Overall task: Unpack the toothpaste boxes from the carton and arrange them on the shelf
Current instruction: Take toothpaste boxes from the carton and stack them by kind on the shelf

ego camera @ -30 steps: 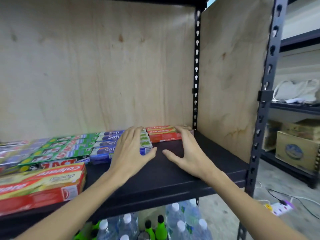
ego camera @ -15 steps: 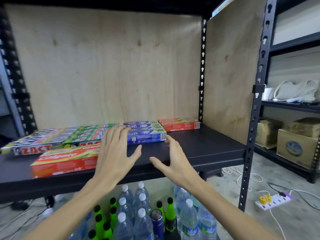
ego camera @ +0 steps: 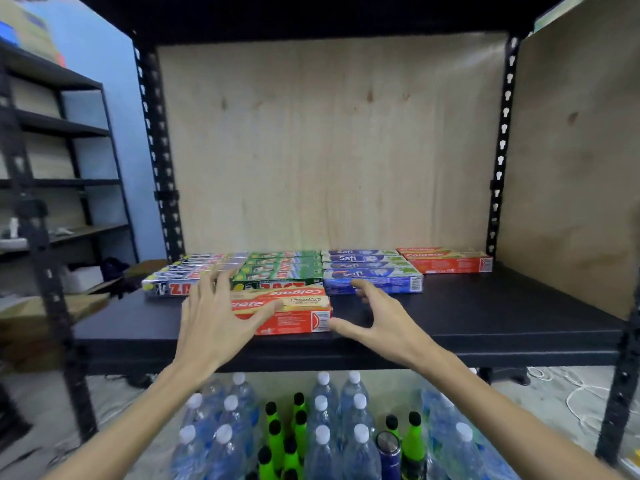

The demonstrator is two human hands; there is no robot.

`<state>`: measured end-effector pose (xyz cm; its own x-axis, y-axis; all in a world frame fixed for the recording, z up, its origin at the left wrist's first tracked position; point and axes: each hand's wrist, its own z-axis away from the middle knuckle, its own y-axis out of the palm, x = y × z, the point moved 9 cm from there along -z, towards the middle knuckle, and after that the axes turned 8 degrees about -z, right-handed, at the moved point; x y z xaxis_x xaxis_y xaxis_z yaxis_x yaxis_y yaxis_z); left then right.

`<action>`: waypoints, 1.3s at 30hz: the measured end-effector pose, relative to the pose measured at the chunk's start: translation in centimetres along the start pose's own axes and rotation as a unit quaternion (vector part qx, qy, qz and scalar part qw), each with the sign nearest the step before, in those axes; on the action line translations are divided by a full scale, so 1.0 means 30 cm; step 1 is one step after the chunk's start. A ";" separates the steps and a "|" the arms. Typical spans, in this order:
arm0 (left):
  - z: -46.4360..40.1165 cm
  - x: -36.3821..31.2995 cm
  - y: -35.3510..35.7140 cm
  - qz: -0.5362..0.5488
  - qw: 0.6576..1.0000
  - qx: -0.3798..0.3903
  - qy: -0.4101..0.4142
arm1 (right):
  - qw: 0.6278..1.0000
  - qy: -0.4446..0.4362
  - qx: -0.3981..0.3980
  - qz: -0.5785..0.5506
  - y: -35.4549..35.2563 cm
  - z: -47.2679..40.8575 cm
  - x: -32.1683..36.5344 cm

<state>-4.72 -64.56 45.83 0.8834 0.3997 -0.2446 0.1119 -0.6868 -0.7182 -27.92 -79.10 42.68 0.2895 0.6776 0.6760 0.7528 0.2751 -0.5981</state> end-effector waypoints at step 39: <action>0.100 -0.598 0.156 -0.052 0.940 -0.030 0.335 | 0.998 0.055 0.007 0.039 -0.520 0.172 -0.300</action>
<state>-21.41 -73.11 44.90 0.9527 0.0084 0.3039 0.2208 -0.7062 -0.6727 -45.31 -85.98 43.69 0.4099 0.6189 0.6701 0.7175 0.2348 -0.6558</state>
